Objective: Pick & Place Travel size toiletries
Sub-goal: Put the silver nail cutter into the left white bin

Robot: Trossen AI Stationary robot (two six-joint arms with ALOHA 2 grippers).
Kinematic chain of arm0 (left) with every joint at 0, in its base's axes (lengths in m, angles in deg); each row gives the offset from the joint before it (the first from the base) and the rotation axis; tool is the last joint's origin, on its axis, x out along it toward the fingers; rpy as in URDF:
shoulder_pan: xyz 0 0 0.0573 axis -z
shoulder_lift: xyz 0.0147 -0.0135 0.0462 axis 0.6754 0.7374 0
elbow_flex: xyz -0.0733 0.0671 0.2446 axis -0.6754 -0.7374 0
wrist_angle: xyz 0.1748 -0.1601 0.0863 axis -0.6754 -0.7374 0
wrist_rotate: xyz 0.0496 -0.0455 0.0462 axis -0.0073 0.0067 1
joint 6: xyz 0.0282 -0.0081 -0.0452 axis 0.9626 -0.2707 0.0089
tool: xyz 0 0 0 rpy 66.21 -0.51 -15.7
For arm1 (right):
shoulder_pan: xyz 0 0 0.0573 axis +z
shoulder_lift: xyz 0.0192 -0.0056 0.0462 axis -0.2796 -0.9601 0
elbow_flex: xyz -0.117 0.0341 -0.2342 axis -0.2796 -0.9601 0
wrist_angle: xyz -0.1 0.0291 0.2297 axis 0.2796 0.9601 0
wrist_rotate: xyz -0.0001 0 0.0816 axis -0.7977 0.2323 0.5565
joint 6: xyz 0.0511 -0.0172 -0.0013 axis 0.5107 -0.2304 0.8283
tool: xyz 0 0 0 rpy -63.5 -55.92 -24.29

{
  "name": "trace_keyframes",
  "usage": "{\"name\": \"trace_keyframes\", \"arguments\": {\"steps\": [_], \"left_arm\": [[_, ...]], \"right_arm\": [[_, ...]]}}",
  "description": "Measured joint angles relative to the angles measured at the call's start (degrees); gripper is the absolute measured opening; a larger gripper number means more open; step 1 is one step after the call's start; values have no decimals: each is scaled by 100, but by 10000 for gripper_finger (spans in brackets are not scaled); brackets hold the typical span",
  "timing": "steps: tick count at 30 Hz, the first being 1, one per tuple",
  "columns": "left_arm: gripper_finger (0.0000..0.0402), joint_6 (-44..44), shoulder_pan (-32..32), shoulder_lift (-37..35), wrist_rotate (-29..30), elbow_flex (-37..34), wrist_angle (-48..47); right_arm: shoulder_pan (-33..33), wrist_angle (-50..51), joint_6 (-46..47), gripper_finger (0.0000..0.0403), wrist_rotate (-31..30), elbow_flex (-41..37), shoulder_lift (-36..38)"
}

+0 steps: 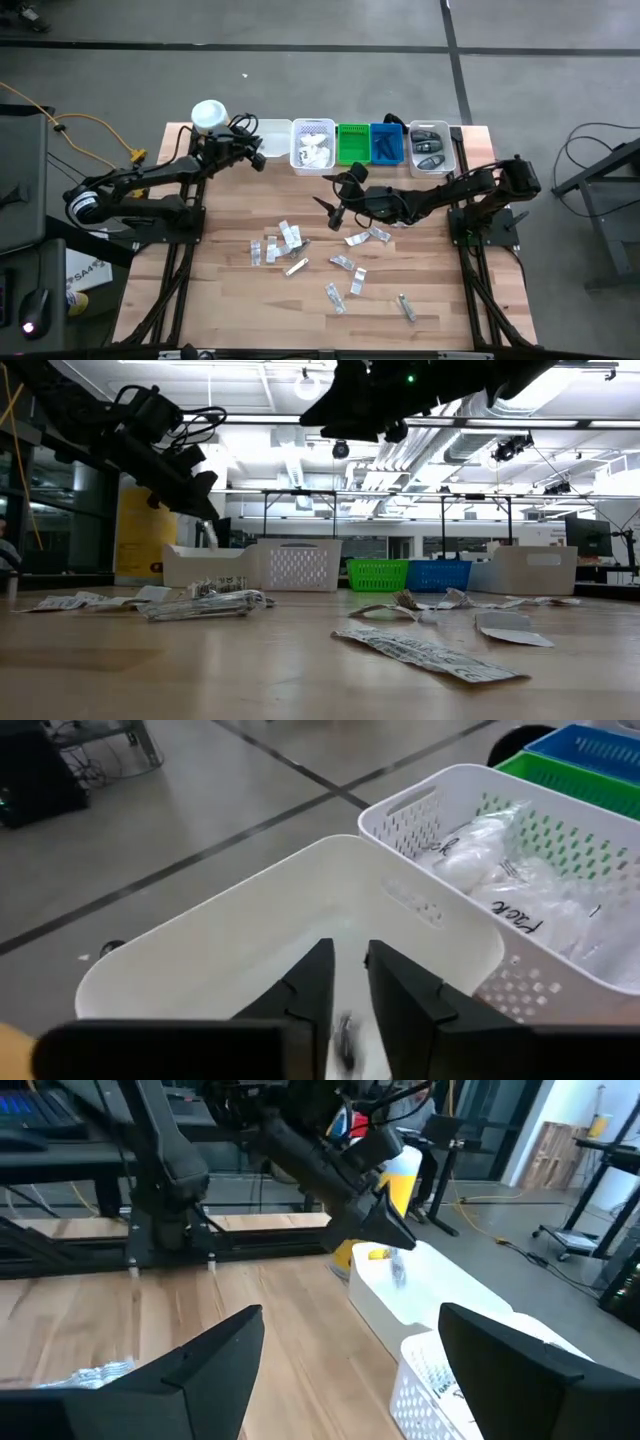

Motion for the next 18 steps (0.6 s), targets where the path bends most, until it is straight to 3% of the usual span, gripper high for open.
{"name": "trace_keyframes", "arguments": {"steps": [10,14,18], "left_arm": [[112,56,0,0,160,0,24],[112,216,0,-2,76,0,57],[112,480,0,-162,-550,1,226]], "right_arm": [[415,868,380,294,-964,-4,298],[742,2010,1357,294,-1374,9,809],[1075,3459,2851,294,-1024,-2,1314]]}}
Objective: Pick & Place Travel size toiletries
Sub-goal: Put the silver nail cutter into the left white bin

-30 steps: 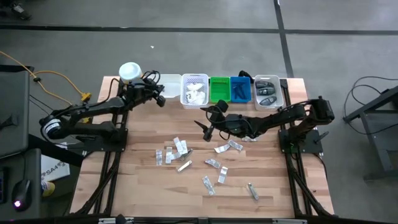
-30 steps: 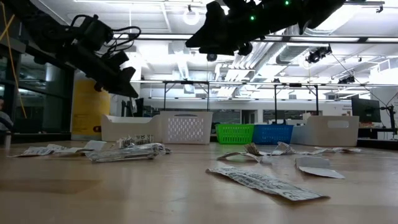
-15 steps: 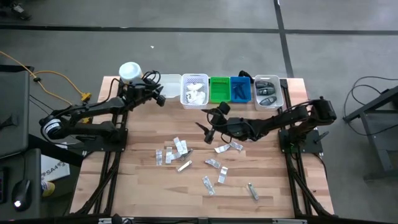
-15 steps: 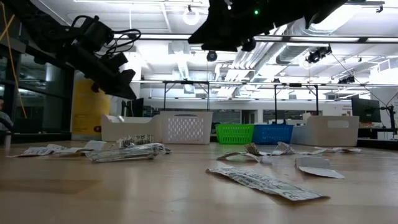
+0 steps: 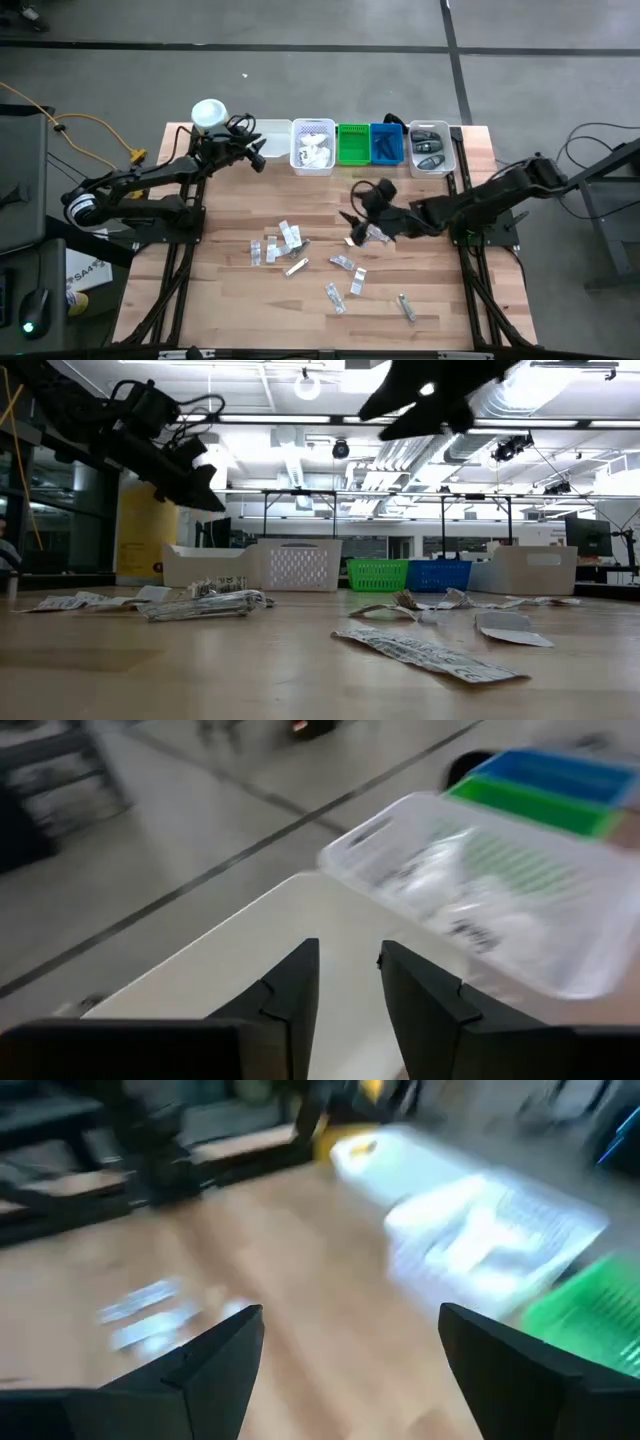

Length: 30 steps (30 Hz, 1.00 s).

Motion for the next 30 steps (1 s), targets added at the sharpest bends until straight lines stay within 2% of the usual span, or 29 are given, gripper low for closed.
{"name": "trace_keyframes", "arguments": {"steps": [6,10,18,25,30], "left_arm": [[112,55,4,-432,-806,1,93],[112,258,249,-755,-1166,1,128],[113,683,1507,-1137,-1051,1,113],[113,873,2388,-1206,-445,1,57],[113,882,2669,-1206,-246,1,38]], "right_arm": [[575,1858,2443,294,1238,4,394],[921,2549,4071,294,2185,2,439],[1495,3021,6352,294,3865,0,359],[1983,3127,7575,294,4268,2,260],[2250,2923,8026,294,4772,2,-278]]}}
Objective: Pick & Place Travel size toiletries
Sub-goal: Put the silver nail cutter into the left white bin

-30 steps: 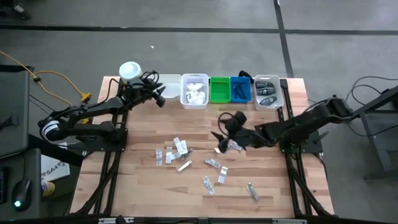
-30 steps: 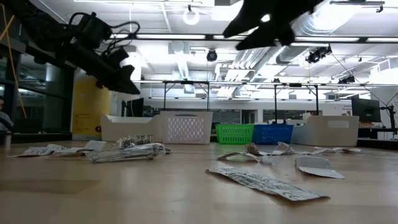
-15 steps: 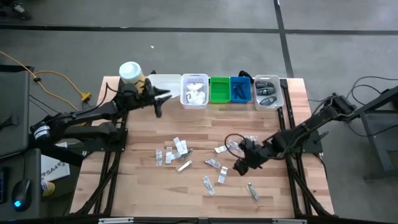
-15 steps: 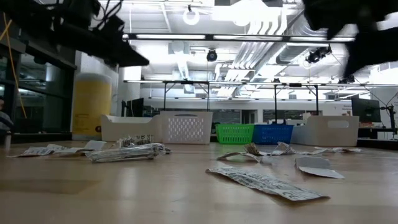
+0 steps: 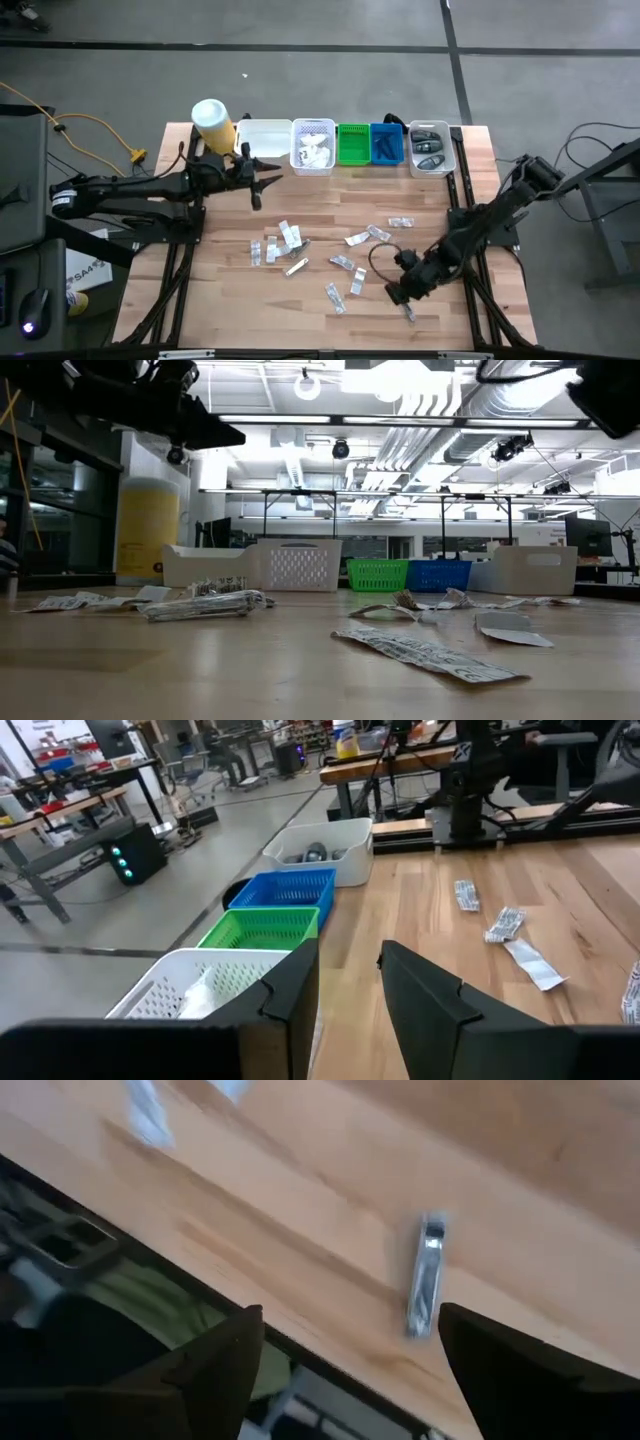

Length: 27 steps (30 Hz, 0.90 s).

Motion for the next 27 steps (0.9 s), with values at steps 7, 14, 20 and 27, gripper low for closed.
{"name": "trace_keyframes", "arguments": {"steps": [7,14,20,27], "left_arm": [[113,-38,46,0,62,0,-53],[113,-137,43,0,63,0,-132],[113,-153,34,0,63,-2,-133],[113,-155,34,0,63,-2,-130]], "right_arm": [[179,43,200,294,305,267,-912],[173,597,-120,294,335,602,-1575],[291,439,-66,294,567,603,-1876],[390,327,44,274,566,621,-2061]]}}
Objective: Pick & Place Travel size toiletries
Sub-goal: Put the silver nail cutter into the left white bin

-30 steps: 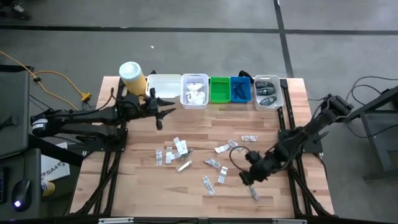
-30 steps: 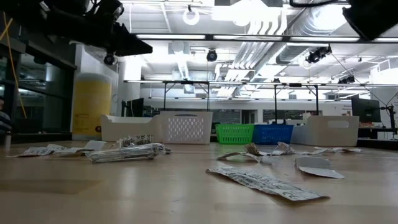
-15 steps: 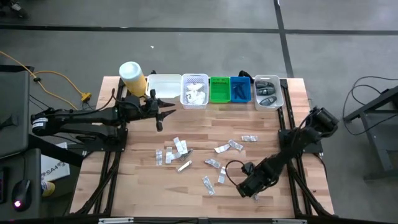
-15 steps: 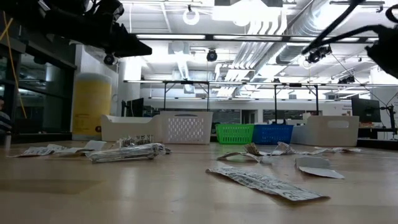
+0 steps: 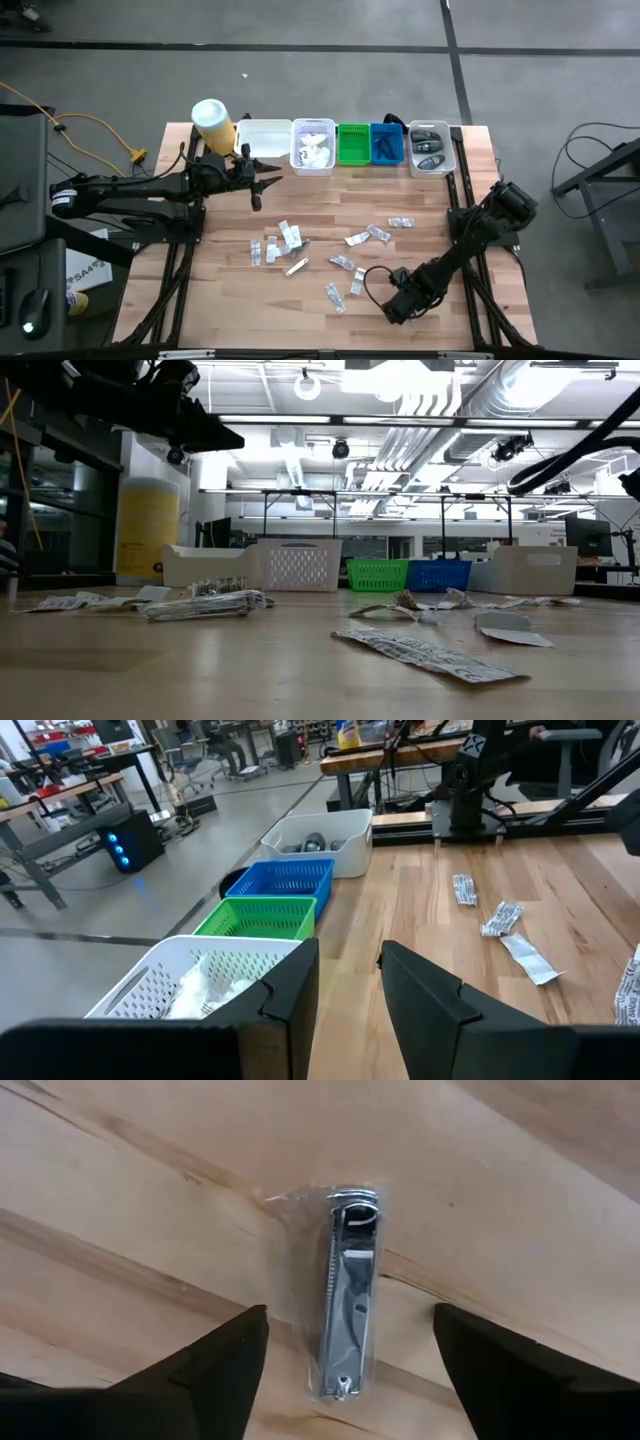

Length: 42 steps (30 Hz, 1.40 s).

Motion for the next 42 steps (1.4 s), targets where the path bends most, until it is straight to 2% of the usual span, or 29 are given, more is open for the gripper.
{"name": "trace_keyframes", "arguments": {"steps": [3,11,16,23,27,29,32,36,39,42], "left_arm": [[113,0,0,0,0,0,-2],[113,-2,0,0,0,-2,-86],[113,-4,0,2,0,-2,-202],[113,-45,0,25,0,-2,-561],[113,-193,0,28,-39,-8,-794],[113,-294,-2,85,-165,-108,-593],[113,-442,-2,149,-524,-409,-13],[113,-534,-3,293,-798,-612,616],[114,-633,-2,438,-896,-621,804],[127,-788,-2,608,-973,-621,948]], "right_arm": [[6,38,28,238,-8,2,-73],[29,74,44,109,185,-2,-221],[33,41,17,47,184,-7,-229],[-114,121,-236,40,-104,-31,-11],[-235,385,-603,40,-1069,-42,421],[-323,491,-948,40,-1798,-43,684],[-582,477,-1750,40,-2727,-37,926],[-1156,245,-3279,40,-3884,-37,1010],[-1650,-399,-4698,40,-4307,-37,992],[-2154,-1320,-6081,40,-4357,-35,916]]}}
